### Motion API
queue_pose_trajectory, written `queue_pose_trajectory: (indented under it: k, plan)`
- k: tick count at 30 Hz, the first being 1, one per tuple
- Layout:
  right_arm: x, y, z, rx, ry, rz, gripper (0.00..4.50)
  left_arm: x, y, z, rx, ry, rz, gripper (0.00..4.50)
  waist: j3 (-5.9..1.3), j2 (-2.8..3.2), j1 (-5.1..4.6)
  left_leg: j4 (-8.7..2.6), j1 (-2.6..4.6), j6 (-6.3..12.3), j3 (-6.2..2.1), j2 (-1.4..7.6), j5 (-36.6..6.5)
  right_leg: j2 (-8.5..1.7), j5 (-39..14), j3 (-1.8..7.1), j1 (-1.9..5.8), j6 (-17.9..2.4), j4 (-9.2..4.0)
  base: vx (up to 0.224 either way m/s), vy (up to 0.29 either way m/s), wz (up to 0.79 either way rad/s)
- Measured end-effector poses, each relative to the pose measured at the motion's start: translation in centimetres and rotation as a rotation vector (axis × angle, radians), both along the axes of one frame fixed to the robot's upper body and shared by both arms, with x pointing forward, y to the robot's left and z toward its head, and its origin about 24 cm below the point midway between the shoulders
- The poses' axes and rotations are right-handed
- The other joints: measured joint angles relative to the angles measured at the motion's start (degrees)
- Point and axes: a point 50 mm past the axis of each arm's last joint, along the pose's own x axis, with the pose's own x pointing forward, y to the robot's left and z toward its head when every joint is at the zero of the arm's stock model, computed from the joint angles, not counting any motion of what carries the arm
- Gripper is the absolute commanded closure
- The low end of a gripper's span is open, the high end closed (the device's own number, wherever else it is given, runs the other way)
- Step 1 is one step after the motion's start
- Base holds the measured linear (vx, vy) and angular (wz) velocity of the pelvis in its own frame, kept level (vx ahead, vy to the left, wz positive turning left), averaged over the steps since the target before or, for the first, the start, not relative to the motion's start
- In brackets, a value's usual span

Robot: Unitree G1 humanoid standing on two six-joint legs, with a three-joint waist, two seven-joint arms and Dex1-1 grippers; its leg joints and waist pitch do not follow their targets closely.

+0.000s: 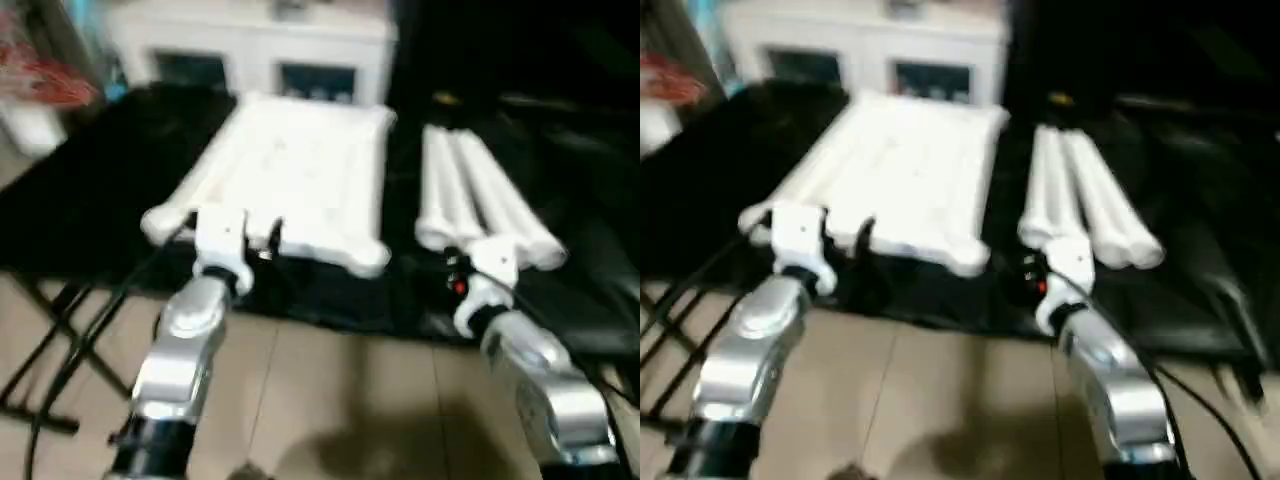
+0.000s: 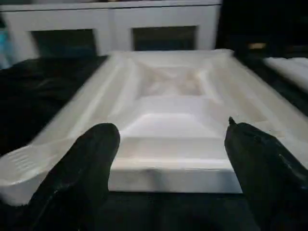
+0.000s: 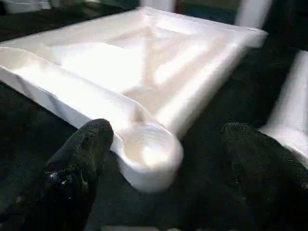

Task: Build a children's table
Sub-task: Move to table

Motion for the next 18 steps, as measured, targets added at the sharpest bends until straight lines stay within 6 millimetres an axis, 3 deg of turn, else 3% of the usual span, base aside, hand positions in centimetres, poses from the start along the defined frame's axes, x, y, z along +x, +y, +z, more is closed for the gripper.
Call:
queue_pose_trajectory:
  k: [1,2,3,4,5,6,7,8,9,10,11,12,13,14,15,16,17,18]
  plan:
    - [0.0,0.1,0.0,-0.002,0.001,0.004,0.44,0.0,0.0,0.3,0.001,-0.012,0.000,0.49,-0.46,1.07,0.28,-0.42,0.56,-0.78,0.66,0.73,0.64,0.03,-0.17,-0.95,1.17,0.45,-1.25,0.200,0.102,0.41]
    - [0.0,0.4,-0.1,0.003,0.003,0.009,0.44,0.0,0.2,0.5,0.007,-0.020,0.003,0.49,-0.66,1.20,0.23,-1.46,1.41,-2.24,1.27,0.84,2.28,0.30,-0.28,-0.49,1.65,0.53,-1.69,0.200,0.102,0.41]
    - [0.0,1.0,0.0,0.016,0.000,0.025,0.44,0.0,0.4,0.6,0.011,-0.024,0.008,0.49,-0.73,0.62,0.20,-1.84,1.64,-1.75,1.19,-0.01,2.68,0.84,-1.09,0.88,1.18,-1.08,-0.83,0.212,0.084,0.35]
    - [0.2,1.9,0.2,0.030,-0.007,0.059,0.44,0.0,1.5,0.4,0.024,-0.017,0.040,0.49,-0.87,-0.23,0.00,-2.25,2.24,-1.35,0.86,-0.95,2.00,1.41,-1.93,2.18,-1.79,-2.40,3.50,0.257,0.035,-0.01]
    - [0.1,2.1,0.3,0.036,-0.010,0.069,0.44,0.0,1.9,0.3,0.026,-0.010,0.054,0.49,-1.02,-0.10,-0.36,-2.25,2.54,-1.15,-0.18,-1.49,1.32,2.14,-1.71,2.50,-4.57,-1.66,6.89,0.257,0.035,-0.01]
    - [0.1,2.1,0.2,0.037,-0.008,0.069,0.44,0.0,2.0,0.3,0.026,-0.011,0.056,0.49,-1.19,-0.32,-0.87,-2.34,2.95,-0.84,-0.93,-2.15,0.74,2.73,-1.26,2.57,-7.69,-0.43,8.94,0.245,0.010,-0.23]
    - [0.0,2.0,0.2,0.035,-0.006,0.066,0.44,0.0,1.8,0.4,0.023,-0.012,0.052,0.49,-1.45,-0.80,-1.48,-2.39,3.39,-0.78,-0.89,-2.81,0.10,2.97,-0.61,2.82,-10.76,0.69,9.69,0.206,0.007,-0.22]
    - [0.0,1.7,0.1,0.038,-0.001,0.055,0.44,0.1,1.4,0.5,0.021,-0.016,0.037,0.49,-1.79,-2.03,-2.50,-2.47,4.18,-0.98,-0.52,-4.10,-0.86,2.84,0.92,4.00,-14.32,0.85,8.69,0.206,0.007,-0.22]
    - [-0.1,1.4,0.0,0.038,0.004,0.046,0.44,0.1,1.1,0.6,0.023,-0.019,0.022,0.49,-1.94,-3.27,-2.99,-2.54,4.88,-1.00,0.11,-5.25,-1.55,2.39,2.86,5.29,-15.11,-0.61,4.98,0.219,-0.005,-0.10]
    - [-0.2,1.0,-0.1,0.032,0.008,0.033,0.44,0.1,0.9,0.7,0.024,-0.021,0.005,0.49,-1.74,-4.80,-3.39,-2.31,5.85,-1.10,0.91,-6.55,-2.54,1.66,8.30,7.14,-15.14,-1.93,3.38,0.252,-0.051,0.10]
    - [-0.3,0.0,-0.4,0.018,0.022,0.003,0.44,0.0,-0.5,0.4,0.005,-0.009,-0.045,0.49,-1.69,-4.45,-3.21,0.15,5.93,0.96,0.65,-6.62,-4.13,2.46,7.63,8.05,-13.93,-2.60,3.94,0.252,-0.051,0.10]
    - [-0.3,-0.5,-0.4,0.014,0.028,-0.019,0.44,-0.1,-1.3,0.3,0.005,-0.008,-0.090,0.49,-1.58,-3.92,-2.47,2.38,5.64,2.34,0.00,-6.67,-4.30,2.93,7.02,8.28,-12.83,-2.75,3.70,0.265,-0.045,0.04]
    - [-0.3,-0.9,-0.3,0.015,0.023,-0.035,0.44,-0.2,-1.6,0.2,0.006,-0.005,-0.112,0.49,-1.54,-3.68,-2.07,4.84,4.23,2.09,-0.74,-6.87,-4.13,3.13,6.53,8.17,-11.75,-2.80,3.26,0.240,0.001,-0.04]
    - [-0.2,-1.1,-0.1,0.014,0.015,-0.042,0.44,-0.2,-1.6,0.3,0.007,-0.007,-0.127,0.49,-1.66,-3.25,-1.31,5.84,2.44,0.77,-1.07,-6.86,-3.34,3.33,6.22,8.01,-10.32,-3.20,2.55,0.240,0.001,-0.04]
    - [-0.2,-1.2,0.1,0.015,0.006,-0.039,0.44,-0.2,-1.6,0.4,0.006,-0.012,-0.134,0.49,-1.70,-2.79,-0.90,5.37,0.74,-0.53,-1.38,-6.45,-2.44,3.50,5.89,7.48,-9.30,-3.30,2.00,0.219,0.015,-0.01]
    - [-0.2,-1.2,0.3,0.020,-0.002,-0.038,0.44,-0.3,-1.6,0.4,0.003,-0.015,-0.142,0.49,-1.83,-1.98,-0.16,3.53,-0.61,-2.59,-1.57,-5.49,-1.13,4.40,5.57,7.68,-8.60,-3.26,1.61,0.194,0.045,-0.15]
    - [-0.3,-1.1,0.6,0.026,-0.012,-0.033,0.44,-0.3,-1.6,0.5,0.001,-0.019,-0.148,0.49,-1.99,-0.75,0.56,0.38,-1.33,-4.46,-1.82,-4.08,0.42,5.71,5.35,7.85,-8.38,-3.13,1.68,0.194,0.045,-0.15]
    - [-0.3,-0.6,0.7,0.051,-0.016,-0.019,0.44,-0.4,-1.5,0.5,0.001,-0.022,-0.151,0.49,-2.18,0.94,1.74,0.10,-2.23,-3.44,-1.67,-1.89,4.43,7.03,4.77,7.69,-8.70,-2.32,2.51,0.193,0.117,-0.38]
